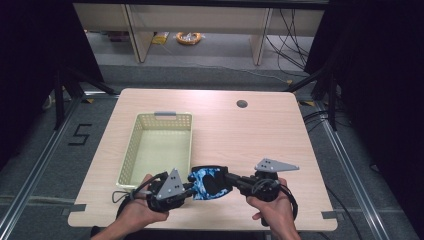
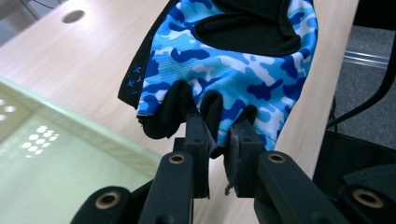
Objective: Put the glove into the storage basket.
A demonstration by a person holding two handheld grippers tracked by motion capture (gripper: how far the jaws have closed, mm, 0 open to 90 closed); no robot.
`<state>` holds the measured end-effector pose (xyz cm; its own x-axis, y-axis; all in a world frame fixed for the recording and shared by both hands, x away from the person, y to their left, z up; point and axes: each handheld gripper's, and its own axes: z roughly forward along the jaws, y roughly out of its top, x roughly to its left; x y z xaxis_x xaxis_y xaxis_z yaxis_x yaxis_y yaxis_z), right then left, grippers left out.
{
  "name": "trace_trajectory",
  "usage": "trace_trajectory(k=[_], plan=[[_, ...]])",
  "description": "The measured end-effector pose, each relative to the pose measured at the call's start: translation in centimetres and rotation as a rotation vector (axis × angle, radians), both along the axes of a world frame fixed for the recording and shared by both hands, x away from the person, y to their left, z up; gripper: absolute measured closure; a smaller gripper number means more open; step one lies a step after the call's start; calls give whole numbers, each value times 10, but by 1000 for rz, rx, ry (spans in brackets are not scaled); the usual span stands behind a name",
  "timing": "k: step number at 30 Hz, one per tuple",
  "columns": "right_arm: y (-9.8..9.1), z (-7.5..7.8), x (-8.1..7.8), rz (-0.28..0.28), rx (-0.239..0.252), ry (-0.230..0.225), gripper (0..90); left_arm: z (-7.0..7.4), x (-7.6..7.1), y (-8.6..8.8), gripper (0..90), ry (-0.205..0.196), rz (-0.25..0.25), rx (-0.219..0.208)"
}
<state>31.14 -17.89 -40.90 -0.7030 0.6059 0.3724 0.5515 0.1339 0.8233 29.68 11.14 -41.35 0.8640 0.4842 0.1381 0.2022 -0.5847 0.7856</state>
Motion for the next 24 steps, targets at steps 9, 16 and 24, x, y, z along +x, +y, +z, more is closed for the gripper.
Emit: trace_trajectory(k=[9,16,24], plan=[[35,33,26,30,-19,-24,875,24,18,29,795,-14,57,-8],[58,38,44,62,-45,-25,875,25,31,54,797,10,88,-10],[87,30,61,81,-36,24,875,18,42,79,799,32,140,6]])
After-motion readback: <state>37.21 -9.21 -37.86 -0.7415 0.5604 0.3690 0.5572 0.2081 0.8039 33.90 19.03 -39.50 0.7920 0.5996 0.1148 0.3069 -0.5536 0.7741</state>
